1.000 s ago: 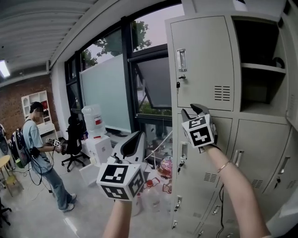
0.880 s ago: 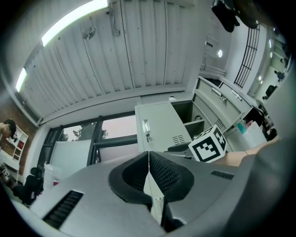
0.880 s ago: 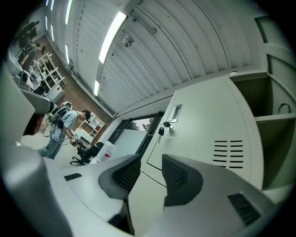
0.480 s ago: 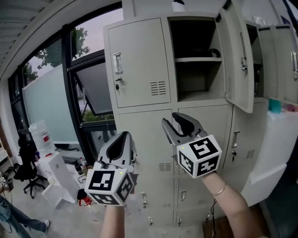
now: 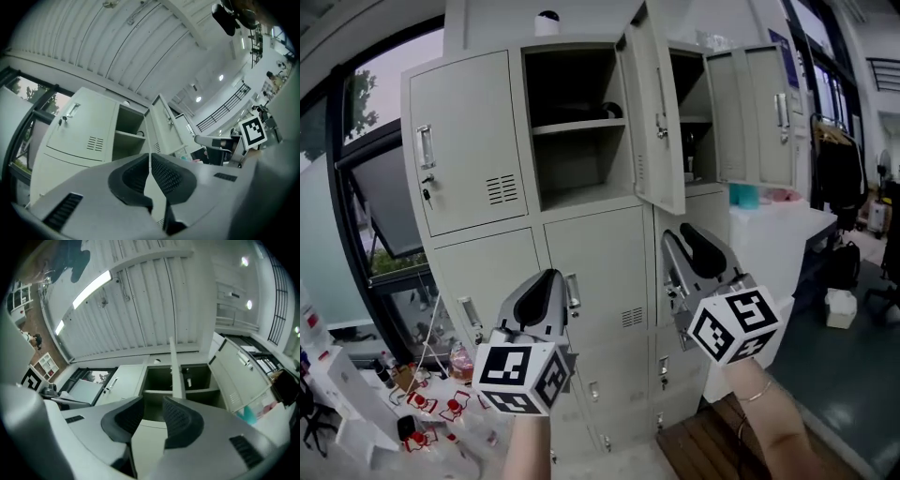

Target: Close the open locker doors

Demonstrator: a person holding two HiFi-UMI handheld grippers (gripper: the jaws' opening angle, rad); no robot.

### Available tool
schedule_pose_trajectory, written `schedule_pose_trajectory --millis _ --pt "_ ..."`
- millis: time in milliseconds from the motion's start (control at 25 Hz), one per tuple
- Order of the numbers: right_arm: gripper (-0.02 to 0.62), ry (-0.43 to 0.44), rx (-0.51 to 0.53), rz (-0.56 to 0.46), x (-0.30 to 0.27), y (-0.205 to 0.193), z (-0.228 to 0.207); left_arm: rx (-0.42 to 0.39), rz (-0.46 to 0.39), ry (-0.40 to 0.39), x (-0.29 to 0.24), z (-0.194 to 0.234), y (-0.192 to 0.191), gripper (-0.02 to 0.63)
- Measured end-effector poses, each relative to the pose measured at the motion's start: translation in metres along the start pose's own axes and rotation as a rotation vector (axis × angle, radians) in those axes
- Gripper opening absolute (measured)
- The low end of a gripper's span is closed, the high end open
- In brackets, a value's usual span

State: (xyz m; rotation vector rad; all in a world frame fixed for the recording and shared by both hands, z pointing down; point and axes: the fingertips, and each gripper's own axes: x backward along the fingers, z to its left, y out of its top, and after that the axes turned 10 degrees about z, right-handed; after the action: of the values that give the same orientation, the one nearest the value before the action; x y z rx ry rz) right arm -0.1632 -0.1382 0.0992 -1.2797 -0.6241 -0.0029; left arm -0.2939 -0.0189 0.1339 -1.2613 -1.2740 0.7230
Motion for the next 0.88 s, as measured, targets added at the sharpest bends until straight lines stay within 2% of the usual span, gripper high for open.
schedule_pose_trajectory --millis 80,160,400,600,880 --pt "0.109 -0.054 0.005 -0.013 0.010 0.008 -0.024 0.010 -0.005 -0.042 -0.014 -0.018 0.000 0.021" --pt "0.124 -0.068 -0.014 0.000 0.011 0.009 -0.042 0.013 -0.012 -0.071 -0.026 -0.033 0.001 0.021" --pt "0.150 -0.007 -0.078 0.063 -0.012 -0.005 -0.073 0.005 -0.028 -0.090 -0.055 -0.052 0.007 0.021" --pt "0.123 0.035 -0.054 0.041 -0.028 -0.004 -0.070 -0.030 -0.030 -0.051 -0.068 -0.045 0.007 0.021" --pt "0.106 0.106 0.004 -0.001 -0.048 -0.006 -0.039 -0.038 -0.022 0.018 -0.072 -0.024 0.004 0.021"
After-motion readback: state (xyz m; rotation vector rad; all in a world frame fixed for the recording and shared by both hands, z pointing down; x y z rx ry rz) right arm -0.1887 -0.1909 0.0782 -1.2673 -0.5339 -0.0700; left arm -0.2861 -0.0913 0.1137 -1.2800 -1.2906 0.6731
